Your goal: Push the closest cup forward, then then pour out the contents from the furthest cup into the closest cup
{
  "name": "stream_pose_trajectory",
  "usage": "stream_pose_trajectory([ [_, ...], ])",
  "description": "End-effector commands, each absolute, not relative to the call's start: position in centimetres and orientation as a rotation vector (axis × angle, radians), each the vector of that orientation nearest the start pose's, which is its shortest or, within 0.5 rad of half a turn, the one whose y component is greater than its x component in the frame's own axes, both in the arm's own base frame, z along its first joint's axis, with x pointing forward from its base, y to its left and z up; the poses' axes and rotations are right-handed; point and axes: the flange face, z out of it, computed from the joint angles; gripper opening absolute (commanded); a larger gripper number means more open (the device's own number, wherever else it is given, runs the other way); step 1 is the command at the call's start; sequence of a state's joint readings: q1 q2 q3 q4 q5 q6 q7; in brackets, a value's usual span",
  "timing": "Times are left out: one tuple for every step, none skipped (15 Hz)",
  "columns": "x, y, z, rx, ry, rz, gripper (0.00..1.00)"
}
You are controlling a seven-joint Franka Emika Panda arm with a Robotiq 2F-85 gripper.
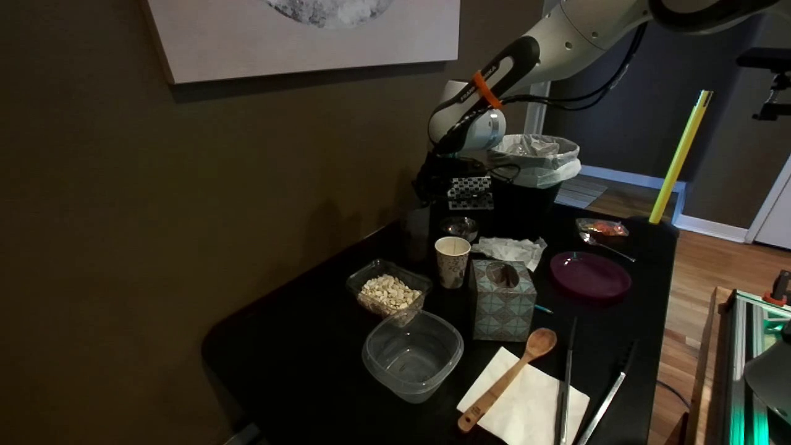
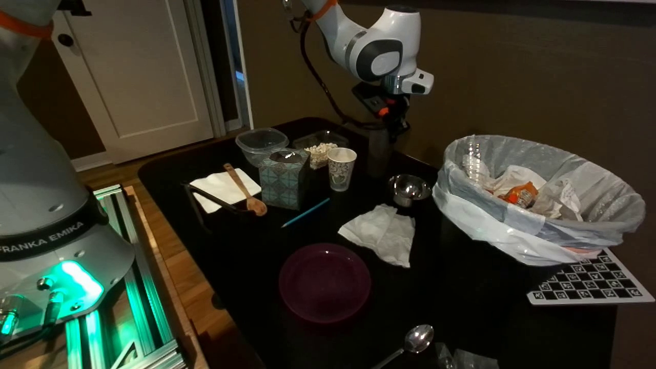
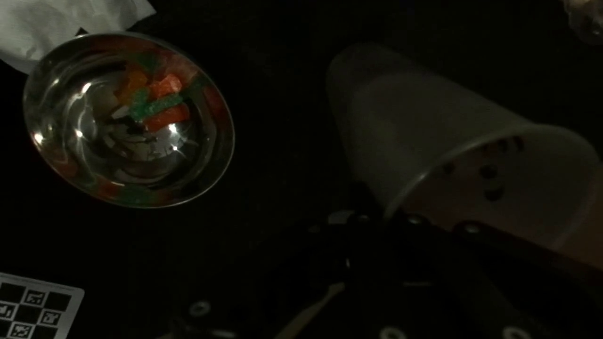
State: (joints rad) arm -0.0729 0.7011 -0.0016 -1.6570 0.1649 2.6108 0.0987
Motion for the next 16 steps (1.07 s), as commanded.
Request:
stream_pose_trajectory([
  [69.4, -6.6, 24.6, -2.976, 0.415, -0.414, 0.01],
  [69.2, -6.6, 25.0, -2.975, 0.393, -0.426, 0.01],
  [69.1, -6.7, 25.4, -2.974, 0.375, -0.442, 0.01],
  [68.8, -6.6, 25.7, -2.978, 0.346, -0.458, 0.01],
  [68.5, -6.5, 26.1, -2.981, 0.311, -0.465, 0.01],
  [68.0, -6.3, 26.6, -2.987, 0.271, -0.476, 0.01],
  [67.7, -6.1, 27.0, -2.989, 0.229, -0.486, 0.01],
  [67.2, -5.8, 27.5, -2.993, 0.18, -0.495, 0.01],
  [66.7, -5.4, 28.0, -2.998, 0.129, -0.49, 0.01],
  [66.3, -5.3, 28.5, -3.011, 0.08, -0.496, 0.01],
  [65.8, -5.2, 29.1, -3.018, 0.035, -0.488, 0.01],
  [65.4, -5.2, 29.6, -3.03, 0.002, -0.492, 0.01],
  [65.0, -5.3, 30.1, -3.049, -0.029, -0.5, 0.01],
  [64.7, -5.4, 30.5, -3.058, -0.055, -0.501, 0.01],
  [64.4, -5.5, 30.9, -3.071, -0.078, -0.504, 0.01],
  [64.0, -5.7, 31.2, -3.084, -0.097, -0.506, 0.01],
])
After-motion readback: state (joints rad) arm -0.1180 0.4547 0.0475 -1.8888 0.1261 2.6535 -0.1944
